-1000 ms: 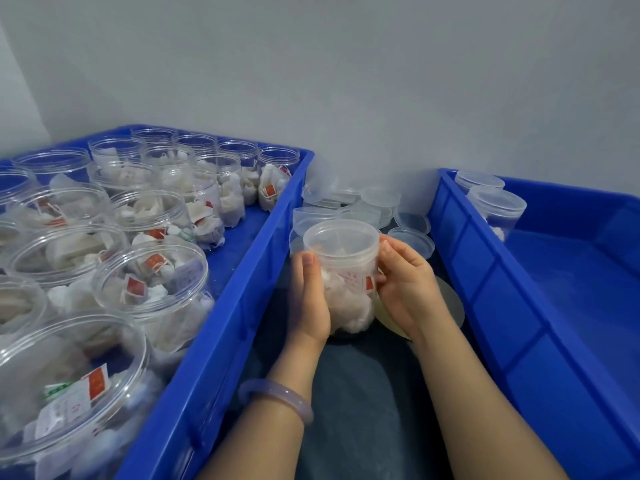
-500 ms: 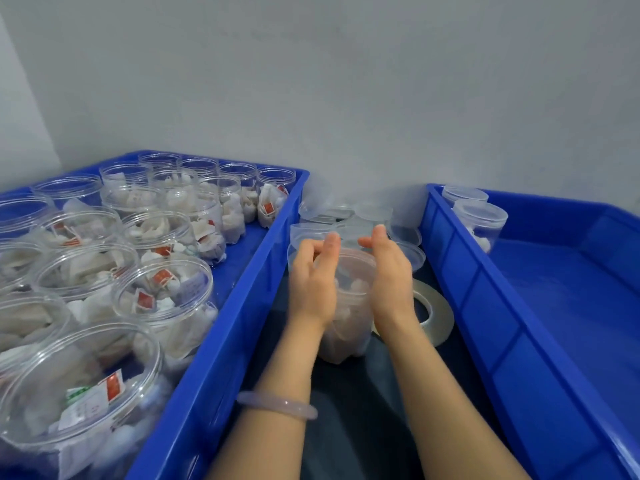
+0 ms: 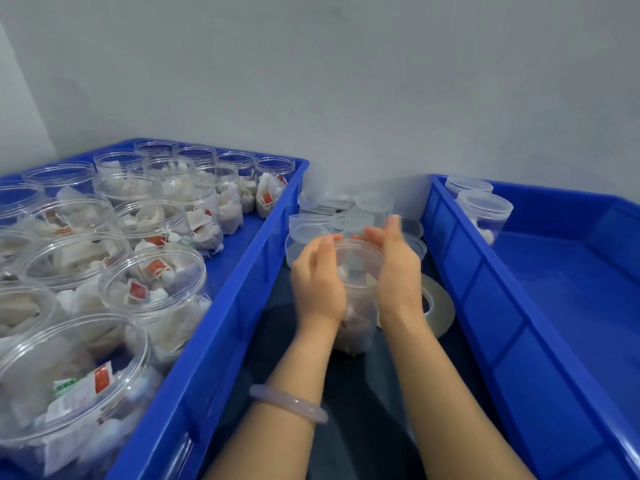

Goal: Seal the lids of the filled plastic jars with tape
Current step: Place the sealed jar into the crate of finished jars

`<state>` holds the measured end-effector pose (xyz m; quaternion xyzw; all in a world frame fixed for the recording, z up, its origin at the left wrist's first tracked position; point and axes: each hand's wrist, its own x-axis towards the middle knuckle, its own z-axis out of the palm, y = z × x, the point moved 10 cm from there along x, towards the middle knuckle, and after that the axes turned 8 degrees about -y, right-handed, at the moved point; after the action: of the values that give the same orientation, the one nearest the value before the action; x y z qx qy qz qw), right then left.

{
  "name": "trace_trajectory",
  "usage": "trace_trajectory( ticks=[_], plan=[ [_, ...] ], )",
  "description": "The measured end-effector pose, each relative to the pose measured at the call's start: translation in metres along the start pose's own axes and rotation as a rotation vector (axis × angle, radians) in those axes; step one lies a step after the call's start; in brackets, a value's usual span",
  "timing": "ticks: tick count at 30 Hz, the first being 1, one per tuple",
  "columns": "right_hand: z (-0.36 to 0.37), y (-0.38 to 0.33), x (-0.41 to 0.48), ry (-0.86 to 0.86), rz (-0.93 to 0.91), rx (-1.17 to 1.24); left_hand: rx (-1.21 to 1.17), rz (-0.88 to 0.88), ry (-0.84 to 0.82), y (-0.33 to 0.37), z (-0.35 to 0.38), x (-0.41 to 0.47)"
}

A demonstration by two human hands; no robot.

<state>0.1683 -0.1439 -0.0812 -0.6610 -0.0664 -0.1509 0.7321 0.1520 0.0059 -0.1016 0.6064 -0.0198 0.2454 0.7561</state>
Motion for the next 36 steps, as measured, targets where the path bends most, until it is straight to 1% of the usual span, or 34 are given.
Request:
trace_trajectory(
  ticks=[1, 3, 5, 6, 8, 10, 13, 16, 18, 21, 22, 24, 27, 30, 33, 35, 36],
  plan=[
    [0.006, 0.001, -0.002, -0.034, 0.005, 0.018, 0.001, -0.025, -0.017, -0.001, 0.001, 0.001],
    [0.007, -0.001, -0.005, -0.028, -0.041, 0.018, 0.029, -0.112, -0.116, -0.001, 0.005, 0.006],
    [0.002, -0.003, -0.006, 0.006, -0.081, 0.017, 0.162, -0.099, -0.209, 0.004, 0.008, 0.013],
    [0.0, -0.003, -0.006, 0.015, -0.078, 0.018, 0.2, -0.065, -0.218, 0.007, 0.008, 0.013],
    [-0.001, 0.0, -0.002, 0.001, -0.053, -0.001, 0.122, -0.019, -0.221, 0.008, 0.01, 0.006],
    [0.001, 0.005, 0.0, -0.033, -0.03, 0.007, 0.025, -0.029, -0.241, 0.003, 0.013, 0.002],
    [0.006, 0.014, -0.002, -0.083, -0.006, 0.041, 0.018, -0.006, -0.223, 0.007, 0.011, 0.003],
    [-0.004, 0.013, -0.006, 0.019, -0.026, 0.017, 0.035, 0.032, -0.157, 0.013, 0.008, 0.005],
    [-0.008, 0.012, -0.007, 0.065, -0.021, 0.007, 0.035, 0.027, -0.149, 0.013, 0.008, 0.005],
    [0.001, 0.012, -0.009, -0.028, -0.019, 0.046, -0.024, 0.007, -0.258, 0.011, 0.017, 0.001],
    [0.004, 0.012, -0.01, -0.059, -0.017, 0.05, -0.041, -0.01, -0.263, 0.008, 0.017, 0.001],
    [0.003, 0.01, -0.011, -0.06, -0.038, 0.037, 0.005, 0.011, -0.198, 0.01, 0.011, 0.001],
    [0.0, 0.007, -0.011, -0.005, -0.052, 0.016, 0.073, 0.046, -0.1, 0.017, 0.005, 0.001],
    [0.002, 0.004, -0.012, -0.011, -0.031, -0.039, 0.087, 0.026, -0.112, 0.017, 0.004, -0.001],
    [-0.003, -0.005, -0.012, 0.019, 0.023, -0.096, 0.118, -0.104, -0.055, 0.017, 0.003, -0.004],
    [-0.009, -0.035, -0.006, 0.061, -0.047, -0.115, 0.212, -0.188, -0.022, 0.032, 0.011, 0.0],
    [-0.014, -0.059, -0.003, 0.084, -0.117, -0.104, 0.218, -0.179, -0.04, 0.05, 0.023, 0.004]
  ],
)
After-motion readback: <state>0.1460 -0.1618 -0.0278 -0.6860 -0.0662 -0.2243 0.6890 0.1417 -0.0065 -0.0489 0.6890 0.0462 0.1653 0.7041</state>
